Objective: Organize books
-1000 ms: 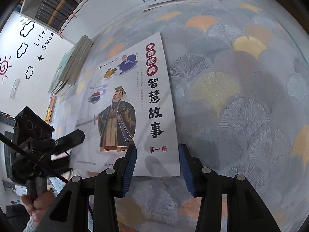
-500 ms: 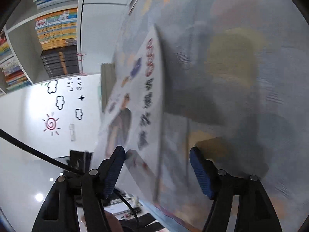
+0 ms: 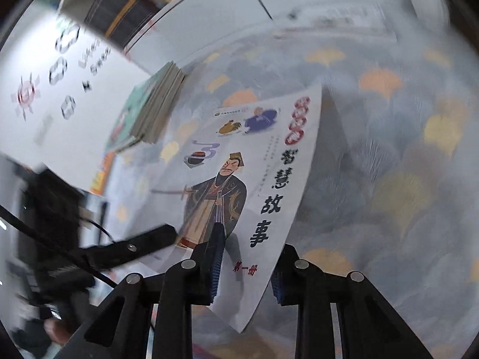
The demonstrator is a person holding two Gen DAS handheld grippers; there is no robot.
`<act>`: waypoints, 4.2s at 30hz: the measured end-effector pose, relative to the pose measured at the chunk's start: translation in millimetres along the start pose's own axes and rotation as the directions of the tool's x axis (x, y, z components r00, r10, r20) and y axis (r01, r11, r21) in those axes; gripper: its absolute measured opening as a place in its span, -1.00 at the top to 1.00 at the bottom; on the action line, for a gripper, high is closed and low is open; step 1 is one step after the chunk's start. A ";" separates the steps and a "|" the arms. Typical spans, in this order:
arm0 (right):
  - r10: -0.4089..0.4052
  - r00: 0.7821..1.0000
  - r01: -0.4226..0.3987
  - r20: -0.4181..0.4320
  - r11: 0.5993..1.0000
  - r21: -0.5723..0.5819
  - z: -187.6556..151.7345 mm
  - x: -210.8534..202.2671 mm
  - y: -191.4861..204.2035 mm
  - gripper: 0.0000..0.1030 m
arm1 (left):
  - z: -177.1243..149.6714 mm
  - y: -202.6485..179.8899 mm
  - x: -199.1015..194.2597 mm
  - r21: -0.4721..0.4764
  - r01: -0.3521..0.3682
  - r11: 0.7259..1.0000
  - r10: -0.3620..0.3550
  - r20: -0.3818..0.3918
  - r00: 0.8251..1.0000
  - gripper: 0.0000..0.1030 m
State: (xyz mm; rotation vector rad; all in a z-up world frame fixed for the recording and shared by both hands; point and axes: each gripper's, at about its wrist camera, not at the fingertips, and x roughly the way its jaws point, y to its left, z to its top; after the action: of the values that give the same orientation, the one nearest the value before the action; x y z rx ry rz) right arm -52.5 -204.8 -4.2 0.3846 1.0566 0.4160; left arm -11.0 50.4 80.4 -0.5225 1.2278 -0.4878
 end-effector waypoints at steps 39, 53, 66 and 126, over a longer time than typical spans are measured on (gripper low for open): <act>-0.160 0.987 0.149 0.005 0.906 -0.397 184.4 197.9 252.3 0.12 | 83.1 200.5 -157.3 -0.121 -0.233 0.965 0.255 0.235 0.938 0.29; -0.393 0.918 0.390 0.064 0.855 -0.342 -7.7 91.4 74.1 -0.02 | -66.9 49.6 -62.3 -0.113 -0.204 0.972 0.219 0.141 0.965 0.29; -0.357 0.915 0.397 0.188 0.882 -0.255 -34.3 66.5 16.9 -0.96 | -98.8 -29.6 -26.3 0.053 -0.262 0.963 0.257 0.089 0.962 0.28; -0.370 0.926 0.377 0.080 0.920 -0.108 -7.2 33.4 -5.3 -0.99 | -55.1 -30.9 -12.1 0.148 -0.316 0.937 0.310 0.059 0.949 0.20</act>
State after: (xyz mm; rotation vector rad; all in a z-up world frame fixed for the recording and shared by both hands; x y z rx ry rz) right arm -43.9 -191.9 -35.0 0.0793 1.0150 0.1244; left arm -69.4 27.4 94.8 -0.1950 1.2012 -0.2980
